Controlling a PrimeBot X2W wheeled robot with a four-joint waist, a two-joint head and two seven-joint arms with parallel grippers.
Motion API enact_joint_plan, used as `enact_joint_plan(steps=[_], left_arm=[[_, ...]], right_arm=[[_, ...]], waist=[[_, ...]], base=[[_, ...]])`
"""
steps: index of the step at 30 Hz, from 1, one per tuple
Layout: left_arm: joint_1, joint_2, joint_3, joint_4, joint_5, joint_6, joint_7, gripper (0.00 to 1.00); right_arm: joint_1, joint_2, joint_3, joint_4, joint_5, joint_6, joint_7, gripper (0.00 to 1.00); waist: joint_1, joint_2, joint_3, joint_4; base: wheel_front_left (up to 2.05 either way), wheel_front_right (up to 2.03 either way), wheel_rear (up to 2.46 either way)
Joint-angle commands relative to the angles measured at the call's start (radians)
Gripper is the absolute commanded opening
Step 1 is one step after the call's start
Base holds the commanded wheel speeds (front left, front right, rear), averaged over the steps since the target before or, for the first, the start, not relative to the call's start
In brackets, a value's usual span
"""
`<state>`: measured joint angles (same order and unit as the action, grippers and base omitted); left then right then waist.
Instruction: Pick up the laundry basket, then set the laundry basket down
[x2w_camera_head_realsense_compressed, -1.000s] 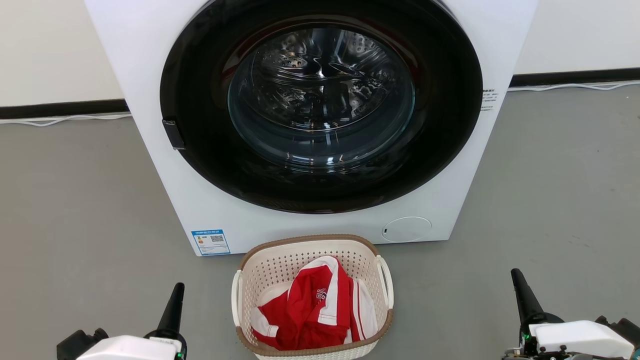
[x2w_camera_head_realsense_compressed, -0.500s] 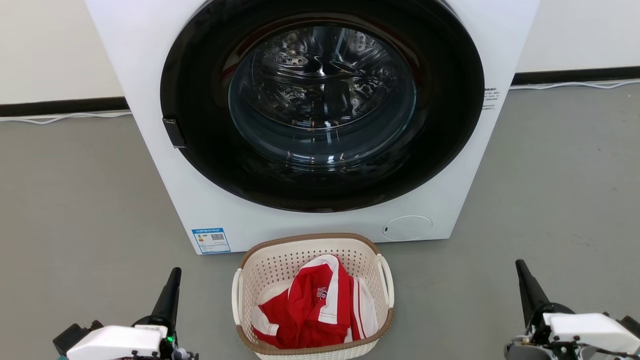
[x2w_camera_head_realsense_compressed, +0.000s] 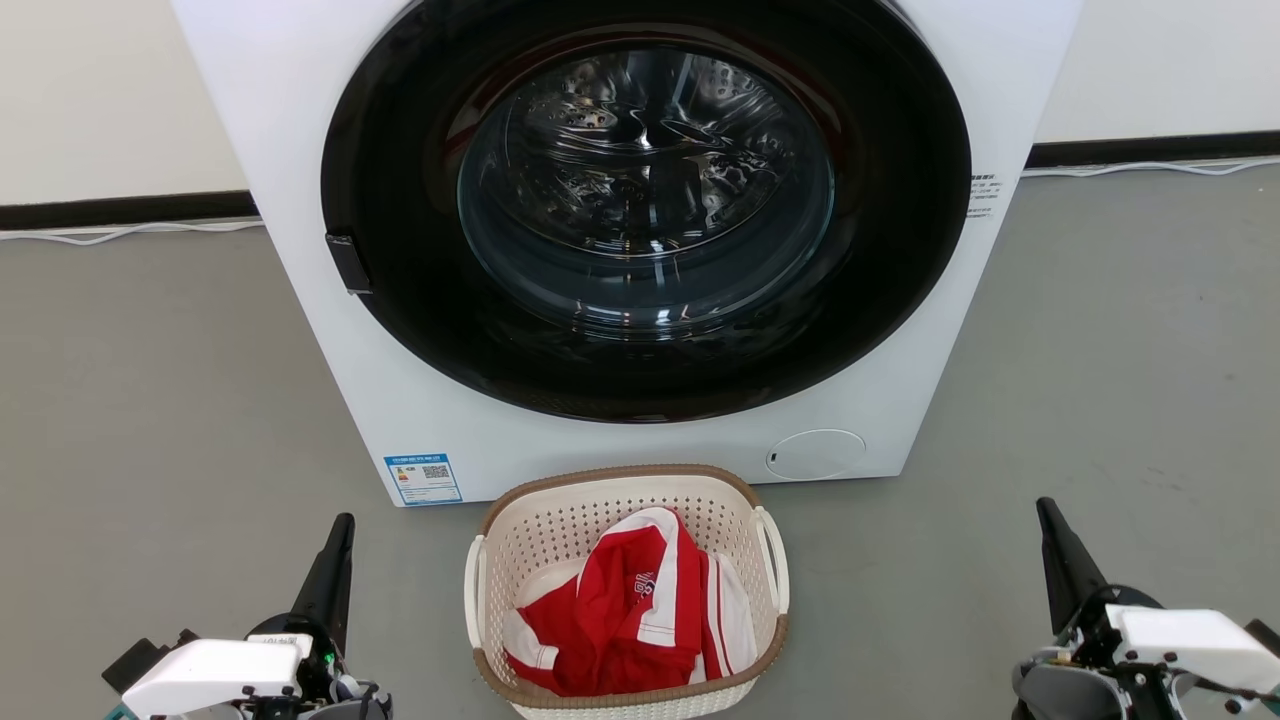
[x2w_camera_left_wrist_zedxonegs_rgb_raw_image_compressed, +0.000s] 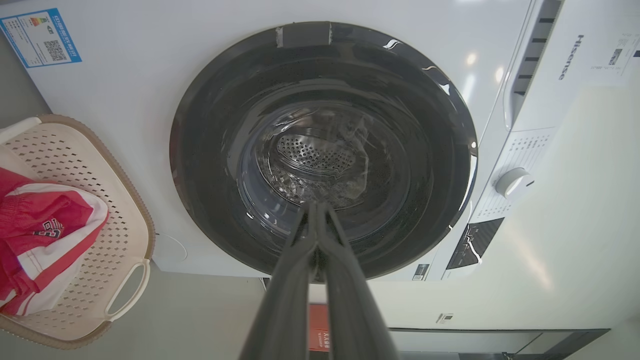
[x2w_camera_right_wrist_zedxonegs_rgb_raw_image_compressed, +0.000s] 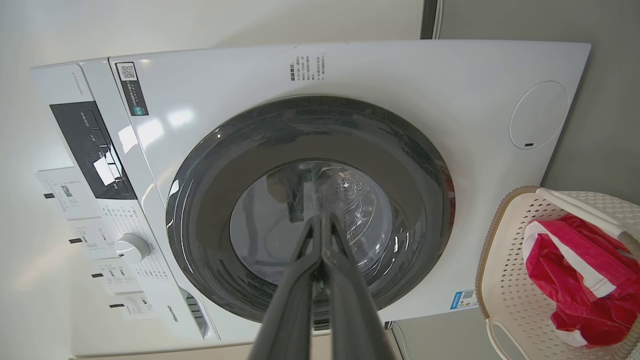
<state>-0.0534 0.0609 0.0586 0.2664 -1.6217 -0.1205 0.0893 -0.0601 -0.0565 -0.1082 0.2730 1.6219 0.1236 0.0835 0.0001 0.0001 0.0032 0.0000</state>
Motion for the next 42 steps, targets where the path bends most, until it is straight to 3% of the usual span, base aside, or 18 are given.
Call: enact_joint_plan(steps=[1,42], left_arm=[[-0.053,0.007,0.031,-0.022,-0.007,-0.010,0.005,0.00],[-0.053,0.000,0.041,-0.022,0.002,-0.010,0.013,0.00]], right_arm=[[-0.046,-0.011,0.018,-0.030,0.006,0.007,0.011,0.00],[-0.047,-0.004,0.008,-0.029,-0.002,0.007,0.019,0.00]], waist=[[-0.0001,-0.0001,0.000,0.000],[-0.0001,-0.0001,0.000,0.000]], base=[[0.00,0.00,0.00],[0.00,0.00,0.00]])
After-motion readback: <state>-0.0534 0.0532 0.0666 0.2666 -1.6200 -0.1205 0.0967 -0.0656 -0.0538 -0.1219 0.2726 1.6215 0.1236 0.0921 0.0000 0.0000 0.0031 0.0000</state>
